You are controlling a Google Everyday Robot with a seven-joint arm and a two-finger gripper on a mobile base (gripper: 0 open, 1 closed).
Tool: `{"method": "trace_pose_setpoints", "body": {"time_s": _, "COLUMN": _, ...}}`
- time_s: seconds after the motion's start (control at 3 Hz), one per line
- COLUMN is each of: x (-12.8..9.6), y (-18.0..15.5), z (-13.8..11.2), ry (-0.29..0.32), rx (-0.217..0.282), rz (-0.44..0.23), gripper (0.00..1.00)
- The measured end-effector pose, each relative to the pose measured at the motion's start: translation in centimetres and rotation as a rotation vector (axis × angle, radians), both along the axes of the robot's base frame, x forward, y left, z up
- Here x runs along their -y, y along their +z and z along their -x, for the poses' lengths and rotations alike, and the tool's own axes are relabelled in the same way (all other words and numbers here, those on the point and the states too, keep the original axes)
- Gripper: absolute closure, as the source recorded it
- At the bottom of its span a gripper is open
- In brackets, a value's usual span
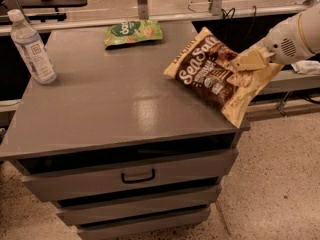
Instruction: Move brown chip bag near green rice chip bag
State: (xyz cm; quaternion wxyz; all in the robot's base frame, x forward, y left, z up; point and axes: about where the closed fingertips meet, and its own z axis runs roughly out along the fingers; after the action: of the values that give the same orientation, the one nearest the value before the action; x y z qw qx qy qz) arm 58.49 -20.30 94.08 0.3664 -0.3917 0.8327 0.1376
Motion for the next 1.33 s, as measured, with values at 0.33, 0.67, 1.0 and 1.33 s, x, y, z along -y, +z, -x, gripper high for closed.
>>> {"method": "trace_pose_setpoints", "body": {"time_s": 0.33, "x": 2.3, "y": 1.5, "z": -5.7, "ry": -0.111, "rx": 0.081, "rz": -0.094, "gripper": 1.0}}
{"method": "trace_pose_setpoints", "body": {"time_s": 0.67, "x": 3.7, "y": 2.8, "z": -11.2, "ry": -0.21, "rx": 0.142, "rz": -0.171, "gripper": 1.0}}
{"method": "trace_pose_setpoints", "body": {"time_s": 1.0, "x": 4.0, "y": 2.9, "z": -16.0, "ry": -0.296, "rx": 0.176, "rz": -0.219, "gripper": 1.0}}
{"method": "trace_pose_setpoints", "body": {"time_s": 1.33, "x": 3.4, "y": 2.0, "z": -20.2, "ry": -0.356, "rx": 0.182, "rz": -0.25, "gripper": 1.0}}
